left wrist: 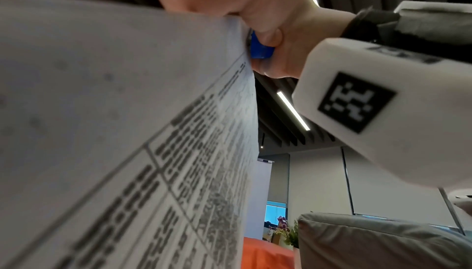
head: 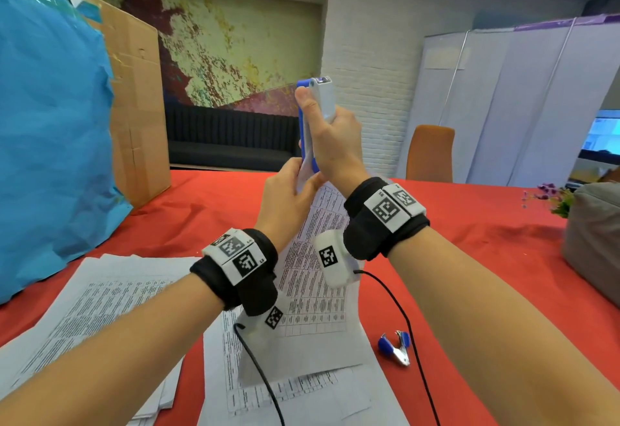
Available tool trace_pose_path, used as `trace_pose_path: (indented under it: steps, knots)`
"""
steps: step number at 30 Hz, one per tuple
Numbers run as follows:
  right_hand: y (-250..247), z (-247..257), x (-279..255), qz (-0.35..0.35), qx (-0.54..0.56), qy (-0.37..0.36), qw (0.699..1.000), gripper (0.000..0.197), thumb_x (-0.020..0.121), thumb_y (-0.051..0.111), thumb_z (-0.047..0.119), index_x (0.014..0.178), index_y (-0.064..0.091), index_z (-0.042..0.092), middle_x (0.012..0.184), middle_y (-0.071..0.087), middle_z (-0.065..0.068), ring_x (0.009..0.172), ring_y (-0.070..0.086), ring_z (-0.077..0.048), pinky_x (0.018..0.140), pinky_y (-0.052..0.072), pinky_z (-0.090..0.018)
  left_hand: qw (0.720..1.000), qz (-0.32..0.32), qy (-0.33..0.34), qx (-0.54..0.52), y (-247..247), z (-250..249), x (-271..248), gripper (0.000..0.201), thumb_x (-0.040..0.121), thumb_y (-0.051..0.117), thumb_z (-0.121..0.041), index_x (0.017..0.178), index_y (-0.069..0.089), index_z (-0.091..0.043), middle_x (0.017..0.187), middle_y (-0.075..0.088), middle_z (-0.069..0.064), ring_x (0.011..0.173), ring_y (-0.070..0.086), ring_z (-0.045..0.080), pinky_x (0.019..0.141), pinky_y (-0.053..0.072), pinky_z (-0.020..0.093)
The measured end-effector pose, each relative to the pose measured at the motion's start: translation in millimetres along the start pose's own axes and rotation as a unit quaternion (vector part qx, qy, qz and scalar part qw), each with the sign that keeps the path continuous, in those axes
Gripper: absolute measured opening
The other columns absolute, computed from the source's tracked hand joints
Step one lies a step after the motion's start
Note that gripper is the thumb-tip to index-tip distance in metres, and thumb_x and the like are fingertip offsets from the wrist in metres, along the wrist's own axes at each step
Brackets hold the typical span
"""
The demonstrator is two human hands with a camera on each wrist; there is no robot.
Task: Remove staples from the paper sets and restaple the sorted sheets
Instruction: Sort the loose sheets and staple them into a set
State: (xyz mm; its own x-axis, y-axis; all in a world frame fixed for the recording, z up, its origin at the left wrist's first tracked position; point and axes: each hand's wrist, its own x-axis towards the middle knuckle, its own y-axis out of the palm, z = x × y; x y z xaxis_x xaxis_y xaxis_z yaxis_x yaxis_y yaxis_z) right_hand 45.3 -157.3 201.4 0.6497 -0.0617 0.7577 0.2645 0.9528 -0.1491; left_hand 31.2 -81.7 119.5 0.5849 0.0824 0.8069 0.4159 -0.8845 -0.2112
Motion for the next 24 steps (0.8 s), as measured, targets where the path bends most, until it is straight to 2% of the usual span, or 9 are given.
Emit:
trace_pose_path:
  steps: [3,8,10,12,14,16,19,21,24]
  knots:
    - [4,-1,-1,-0.006,-0.046,-0.030,0.998,0.051,0.089,0.055,0.052,0.051,0.040,0.023,0.048,0.041,0.009,0.048,0.044,-0.011,0.052,0.036,-0.030,1.000,-0.018,-0.003,0.005,-1,0,-4,0.029,0.091,0.059,-0.030,0.078,0.051,-0.005,0.058,0.043,-0.004,0.048,0.037,0.005,0.048,0.033,0.014]
    - [10,-2,0,-0.003,-0.084,0.010,0.996,0.062,0.074,0.040,0.077,0.046,0.044,0.022,0.049,0.051,0.006,0.056,0.058,-0.020,0.056,0.045,-0.035,0.999,-0.030,-0.020,0.013,-3,0,-5,0.034,0.091,0.059,-0.030,0.068,0.045,-0.010,0.056,0.038,-0.004,0.048,0.035,0.005,0.048,0.032,0.014]
    - [11,-2,0,0.008,-0.078,0.023,0.997,0.063,0.073,0.042,0.078,0.043,0.042,0.022,0.047,0.049,0.007,0.053,0.055,-0.020,0.053,0.043,-0.035,0.999,-0.030,-0.028,0.012,-3,0,-9,0.037,0.091,0.060,-0.031,0.065,0.040,-0.014,0.054,0.034,-0.006,0.045,0.035,0.001,0.046,0.032,0.013]
    - [12,-4,0,0.033,-0.047,0.033,0.998,0.061,0.076,0.049,0.072,0.044,0.041,0.021,0.045,0.045,0.007,0.049,0.049,-0.017,0.052,0.040,-0.033,0.999,-0.032,-0.035,-0.004,-4,2,-12,0.037,0.089,0.061,-0.033,0.069,0.046,-0.006,0.054,0.035,-0.005,0.045,0.034,0.001,0.045,0.031,0.013]
    - [11,-13,0,0.047,-0.005,0.080,0.996,0.056,0.075,0.054,0.069,0.045,0.044,0.023,0.048,0.047,0.007,0.052,0.048,-0.015,0.056,0.040,-0.034,0.999,-0.033,-0.042,-0.009,-6,4,-13,0.040,0.088,0.063,-0.034,0.073,0.050,0.000,0.055,0.039,-0.004,0.046,0.035,0.003,0.045,0.032,0.013]
    - [8,-24,1,0.042,0.053,0.157,0.985,0.055,0.066,0.056,0.076,0.054,0.055,0.022,0.057,0.054,0.003,0.060,0.053,-0.018,0.063,0.043,-0.038,0.999,-0.016,-0.044,0.018,-6,7,-13,0.036,0.086,0.067,-0.032,0.075,0.054,-0.001,0.058,0.046,-0.005,0.048,0.037,0.005,0.047,0.033,0.013]
    - [6,-44,-2,0.034,0.093,0.229,0.968,0.062,0.062,0.058,0.077,0.070,0.063,0.016,0.069,0.060,-0.002,0.067,0.058,-0.021,0.066,0.046,-0.038,0.995,0.053,-0.061,0.061,-5,14,-20,0.018,0.086,0.066,-0.021,0.085,0.058,-0.005,0.072,0.059,-0.001,0.063,0.051,0.011,0.052,0.035,0.015]
    - [5,-53,-8,0.030,0.177,0.270,0.946,0.056,0.069,0.061,0.069,0.082,0.063,0.014,0.073,0.059,-0.002,0.067,0.057,-0.019,0.063,0.046,-0.032,0.992,0.078,-0.071,0.065,-6,18,-22,0.015,0.088,0.063,-0.018,0.092,0.060,-0.005,0.082,0.064,0.004,0.072,0.056,0.016,0.055,0.038,0.015]
    - [1,-60,-14,0.027,0.380,0.351,0.855,0.058,0.082,0.054,0.062,0.108,0.056,0.009,0.076,0.053,-0.007,0.067,0.055,-0.021,0.063,0.049,-0.031,0.991,0.089,-0.072,0.068,-11,23,-21,0.024,0.086,0.062,-0.012,0.109,0.060,-0.009,0.097,0.068,0.005,0.089,0.061,0.021,0.066,0.040,0.020]
